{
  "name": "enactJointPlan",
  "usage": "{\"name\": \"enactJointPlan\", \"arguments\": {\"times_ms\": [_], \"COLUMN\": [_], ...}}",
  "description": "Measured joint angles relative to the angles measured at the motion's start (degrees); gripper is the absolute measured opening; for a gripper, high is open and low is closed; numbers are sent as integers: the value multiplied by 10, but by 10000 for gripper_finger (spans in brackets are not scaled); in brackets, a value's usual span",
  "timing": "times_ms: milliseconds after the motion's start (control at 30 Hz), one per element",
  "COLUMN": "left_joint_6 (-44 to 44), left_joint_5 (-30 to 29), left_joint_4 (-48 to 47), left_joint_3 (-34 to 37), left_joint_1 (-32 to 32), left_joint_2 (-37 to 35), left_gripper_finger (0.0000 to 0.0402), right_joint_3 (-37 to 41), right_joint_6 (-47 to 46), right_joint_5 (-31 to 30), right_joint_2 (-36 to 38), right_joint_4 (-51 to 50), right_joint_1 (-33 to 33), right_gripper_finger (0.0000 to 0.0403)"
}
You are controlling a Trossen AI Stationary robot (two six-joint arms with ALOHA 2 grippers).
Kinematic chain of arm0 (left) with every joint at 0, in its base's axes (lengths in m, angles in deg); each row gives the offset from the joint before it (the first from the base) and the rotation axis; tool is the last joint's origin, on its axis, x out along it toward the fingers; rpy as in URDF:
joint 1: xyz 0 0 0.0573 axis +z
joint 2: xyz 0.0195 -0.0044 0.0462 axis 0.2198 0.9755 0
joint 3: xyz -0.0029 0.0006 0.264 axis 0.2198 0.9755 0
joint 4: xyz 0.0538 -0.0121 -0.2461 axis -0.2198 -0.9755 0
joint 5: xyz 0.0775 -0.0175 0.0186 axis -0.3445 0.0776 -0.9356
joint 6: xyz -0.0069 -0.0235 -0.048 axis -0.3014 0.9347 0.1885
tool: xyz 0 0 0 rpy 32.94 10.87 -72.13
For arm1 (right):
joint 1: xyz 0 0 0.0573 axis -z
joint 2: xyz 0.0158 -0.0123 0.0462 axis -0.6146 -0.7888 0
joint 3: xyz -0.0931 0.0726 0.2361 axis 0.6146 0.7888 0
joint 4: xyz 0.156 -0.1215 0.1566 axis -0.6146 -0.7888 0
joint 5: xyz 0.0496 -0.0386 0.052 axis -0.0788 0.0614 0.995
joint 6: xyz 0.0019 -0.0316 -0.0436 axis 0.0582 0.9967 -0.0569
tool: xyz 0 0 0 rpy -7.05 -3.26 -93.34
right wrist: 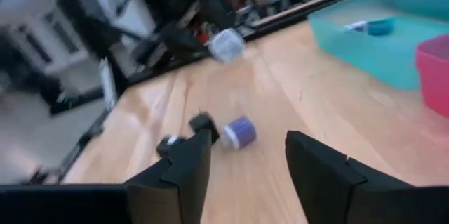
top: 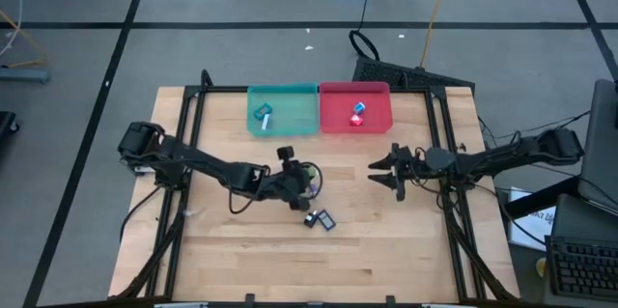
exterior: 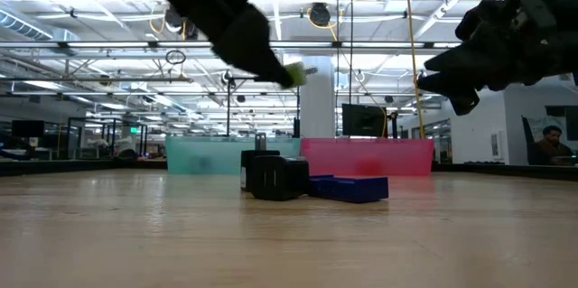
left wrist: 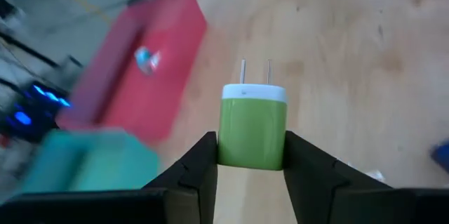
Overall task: Sort charging adapters and watches
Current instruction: Put the green charging adapter in the red bin
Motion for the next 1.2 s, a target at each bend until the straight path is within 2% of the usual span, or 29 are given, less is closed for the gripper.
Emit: {"name": "enactJointPlan", "arguments": {"times_ms": [167,333,500,667,1000,1200], "left_joint_6": [-101,-189,-244,-259,-263,-257], "left_joint_5": [-32,-44,-61,-74,-78,-81], "left_joint_4": [3,2,1,1,0,-10], "left_joint_3": [-67,-125,-160,-172,-173,-173], "left_joint_1": [0,0,-1,-1,3,7], "left_joint_2": [36,80,114,127,127,127], "left_gripper_finger": [128,128,128,128,129,129], "right_joint_3": [0,-21,-68,-107,-177,-211], "right_joint_6": [-75,-140,-164,-160,-165,-165], "right_joint_5": [-76,-73,-72,-56,3,9], "right_joint_2": [-58,-112,-162,-218,-330,-377], "right_joint_4": [70,102,116,167,208,215], "right_joint_1": [1,9,8,8,8,7], "right_gripper_finger": [222,260,285,289,283,275]}}
